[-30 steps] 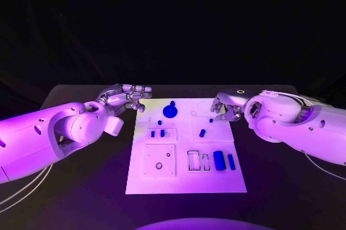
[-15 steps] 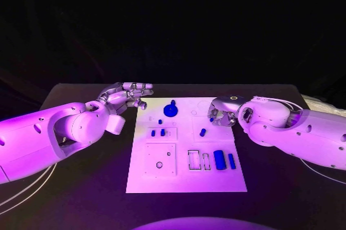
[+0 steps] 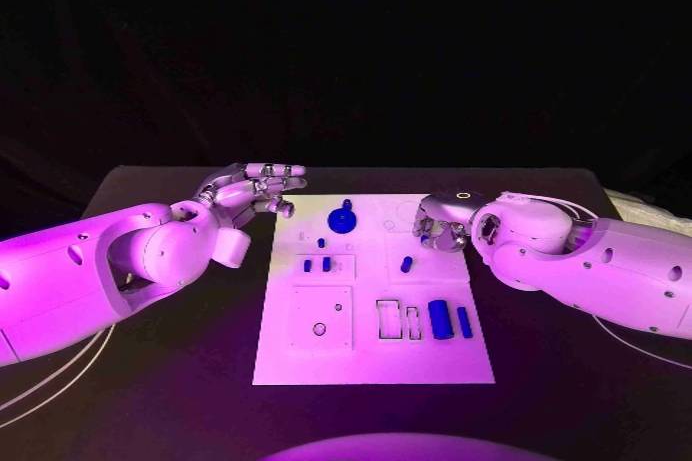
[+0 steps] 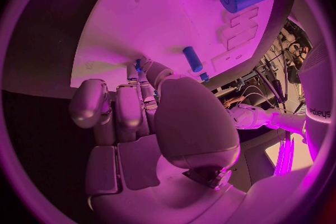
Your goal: Assemble the parts on the task board
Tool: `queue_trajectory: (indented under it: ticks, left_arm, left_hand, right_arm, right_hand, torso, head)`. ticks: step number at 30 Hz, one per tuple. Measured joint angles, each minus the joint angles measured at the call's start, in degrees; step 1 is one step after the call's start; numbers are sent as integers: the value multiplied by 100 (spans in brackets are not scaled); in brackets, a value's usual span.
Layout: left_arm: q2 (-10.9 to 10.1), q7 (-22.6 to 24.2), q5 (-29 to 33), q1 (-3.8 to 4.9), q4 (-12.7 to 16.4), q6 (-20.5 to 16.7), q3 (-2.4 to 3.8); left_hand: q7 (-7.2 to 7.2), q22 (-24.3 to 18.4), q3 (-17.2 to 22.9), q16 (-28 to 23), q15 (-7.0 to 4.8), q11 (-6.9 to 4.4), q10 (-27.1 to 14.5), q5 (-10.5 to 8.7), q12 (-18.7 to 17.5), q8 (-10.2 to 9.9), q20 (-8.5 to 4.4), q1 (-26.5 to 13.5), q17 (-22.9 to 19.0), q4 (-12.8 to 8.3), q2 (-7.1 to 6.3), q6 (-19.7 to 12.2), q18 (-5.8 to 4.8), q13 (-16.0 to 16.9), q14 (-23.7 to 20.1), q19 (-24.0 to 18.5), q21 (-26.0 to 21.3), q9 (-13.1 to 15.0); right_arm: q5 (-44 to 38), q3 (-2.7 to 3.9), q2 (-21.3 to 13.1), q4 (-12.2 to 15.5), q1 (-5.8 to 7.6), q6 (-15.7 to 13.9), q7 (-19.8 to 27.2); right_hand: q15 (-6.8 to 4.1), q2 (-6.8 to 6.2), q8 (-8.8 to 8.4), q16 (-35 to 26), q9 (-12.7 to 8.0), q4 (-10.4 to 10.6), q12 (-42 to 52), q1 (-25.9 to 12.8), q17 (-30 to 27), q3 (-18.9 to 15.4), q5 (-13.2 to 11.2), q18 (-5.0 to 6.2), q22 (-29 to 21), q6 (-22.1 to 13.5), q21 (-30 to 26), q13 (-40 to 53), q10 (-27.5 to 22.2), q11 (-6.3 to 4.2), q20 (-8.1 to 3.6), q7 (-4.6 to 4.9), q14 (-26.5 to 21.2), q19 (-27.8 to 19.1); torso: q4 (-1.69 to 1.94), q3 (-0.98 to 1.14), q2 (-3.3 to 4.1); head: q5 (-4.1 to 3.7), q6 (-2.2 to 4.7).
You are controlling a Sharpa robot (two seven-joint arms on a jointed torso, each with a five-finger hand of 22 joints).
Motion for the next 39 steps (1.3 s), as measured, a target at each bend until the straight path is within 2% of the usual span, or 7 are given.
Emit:
queue_trajectory:
  ticks: [6, 13, 19, 24, 33, 39]
  left_arm:
    - [0, 0, -5, 0, 10, 2, 0]
    - [0, -5, -11, 0, 13, 5, 0]
    - [-2, -10, -16, -1, 13, 6, -1]
    - [-2, -12, -18, -1, 13, 6, -1]
    - [1, -17, -21, -1, 9, 6, -1]
    - [3, -23, -24, -1, 7, 6, -1]
  left_hand:
    - [0, 0, 0, 0, 0, 0, -1, 0, 0, 0, 0, 0, 0, 0, 0, 0, -1, -1, 0, 0, 0, 0]
    - [0, 0, 0, 0, 0, 1, -1, 0, 0, 0, 0, 0, -28, -32, 0, 0, -1, -1, 0, 0, 0, 1]
    - [0, 1, 0, 0, 0, 1, -1, 0, 0, 0, 0, 0, -54, -32, 0, 0, -1, 4, 0, 0, 0, -5]
    - [0, 1, 0, 0, 1, 1, -2, 0, 0, 0, 0, 0, -54, -32, 0, 0, -1, 3, 1, 0, 0, -4]
    - [0, 1, 0, -27, 20, 1, -2, 0, 23, 0, 0, 0, -80, -32, 0, 0, -1, 2, -19, 0, 0, -9]
    - [0, 1, -16, -27, -1, 28, -36, 22, 23, 0, 0, 0, -101, -48, 0, -1, -1, 2, -40, 0, 0, -9]
  right_arm:
    - [-8, 15, 44, -36, -10, 21, 0]
    - [-68, 19, 39, -10, -36, -20, 0]
    - [-94, -5, -60, 97, -76, -199, 0]
    - [-66, -18, -175, 258, -94, -377, 18]
    - [65, 22, -332, 453, -6, -661, 67]
    - [121, 41, -465, 617, 20, -810, 96]
  right_hand:
    - [0, 2, 40, 0, 32, -132, 23, 2, -1, 252, -79, 0, 24, 161, 0, 8, 176, 7, -2, 0, 0, 2]
    - [1, 17, 85, 8, 70, -313, 61, 17, -8, 562, -103, 0, 96, 277, 0, 8, 279, 111, -10, 10, 0, 53]
    - [1, 16, 85, 48, 92, -351, 37, 18, -4, 755, -65, 1, 129, 346, 29, 9, 348, 184, -30, 41, 0, 74]
    - [1, 16, 85, 61, 99, -355, 18, 18, 6, 831, -64, 0, 141, 365, 52, 10, 368, 204, -30, 22, 0, 73]
    - [1, 16, 61, 61, 97, -345, -18, 18, 6, 857, -43, 1, 141, 384, 51, 12, 367, 204, -30, 42, 0, 73]
    - [1, -10, 61, 82, 97, -366, -41, -8, 5, 883, -43, 0, 141, 384, 51, 13, 368, 204, -30, 42, 0, 73]
  torso:
    - [0, 3, -1]
    - [2, 2, -2]
    - [2, 3, -3]
    - [1, 1, -4]
    - [2, -2, -7]
    - [5, -1, -5]
  head:
    - [-8, -13]
    - [-26, -30]
    - [-34, -30]
    - [-51, -35]
    - [-94, -26]
    - [-83, -34]
